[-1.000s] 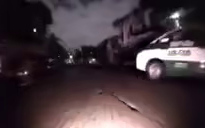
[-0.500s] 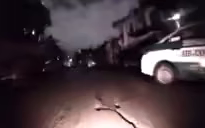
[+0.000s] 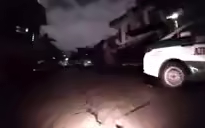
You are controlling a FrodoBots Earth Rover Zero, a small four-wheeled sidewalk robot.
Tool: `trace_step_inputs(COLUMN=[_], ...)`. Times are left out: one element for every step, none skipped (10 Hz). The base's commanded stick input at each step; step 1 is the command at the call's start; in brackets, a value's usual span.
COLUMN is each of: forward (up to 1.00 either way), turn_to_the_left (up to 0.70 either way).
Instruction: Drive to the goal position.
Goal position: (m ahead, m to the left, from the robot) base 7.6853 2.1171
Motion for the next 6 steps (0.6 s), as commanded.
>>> trace_step_inputs(forward=[1.0, 1.0, 1.0, 1.0, 1.0, 1.0], turn_to_the_left=[-0.06, 0.0, 0.0, 0.0, 0.0, 0.0])
